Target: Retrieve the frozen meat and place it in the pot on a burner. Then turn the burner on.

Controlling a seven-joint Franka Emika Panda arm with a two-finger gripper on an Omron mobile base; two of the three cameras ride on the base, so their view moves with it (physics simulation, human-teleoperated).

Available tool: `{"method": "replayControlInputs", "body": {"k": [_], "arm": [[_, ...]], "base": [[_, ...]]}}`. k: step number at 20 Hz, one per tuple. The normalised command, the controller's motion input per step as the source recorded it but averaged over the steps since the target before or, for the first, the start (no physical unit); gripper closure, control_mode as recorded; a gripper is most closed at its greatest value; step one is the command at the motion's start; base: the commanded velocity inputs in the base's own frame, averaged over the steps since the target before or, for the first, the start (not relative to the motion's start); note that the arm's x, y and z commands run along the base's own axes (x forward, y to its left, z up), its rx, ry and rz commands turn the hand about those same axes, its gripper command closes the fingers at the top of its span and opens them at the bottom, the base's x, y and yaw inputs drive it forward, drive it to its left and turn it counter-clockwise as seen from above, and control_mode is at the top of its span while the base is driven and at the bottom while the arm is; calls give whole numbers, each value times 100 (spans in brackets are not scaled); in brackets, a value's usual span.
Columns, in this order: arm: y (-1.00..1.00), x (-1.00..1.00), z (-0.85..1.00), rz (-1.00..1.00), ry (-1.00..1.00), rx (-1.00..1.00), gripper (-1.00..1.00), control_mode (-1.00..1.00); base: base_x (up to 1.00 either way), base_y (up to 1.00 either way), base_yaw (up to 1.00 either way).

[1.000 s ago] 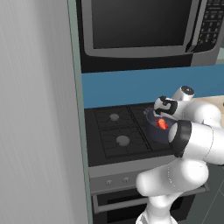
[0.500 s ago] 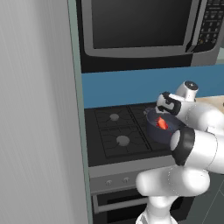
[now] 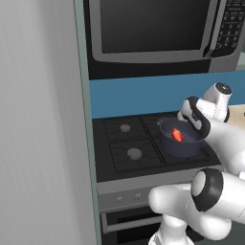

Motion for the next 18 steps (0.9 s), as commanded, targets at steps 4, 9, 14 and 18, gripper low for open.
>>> {"method": "replayControlInputs", "body": {"k": [4, 9, 14, 18], "arm": [[-1, -71, 38, 0, -1, 0, -100, -100], [-1, -71, 18, 0, 0, 0, -100, -100], [-2, -80, 8, -1, -2, 0, -100, -100], [-5, -77, 0, -1, -8, 0, -100, -100]], "base": [[0, 0, 0], [0, 0, 0], [0, 0, 0], [0, 0, 0]]}}
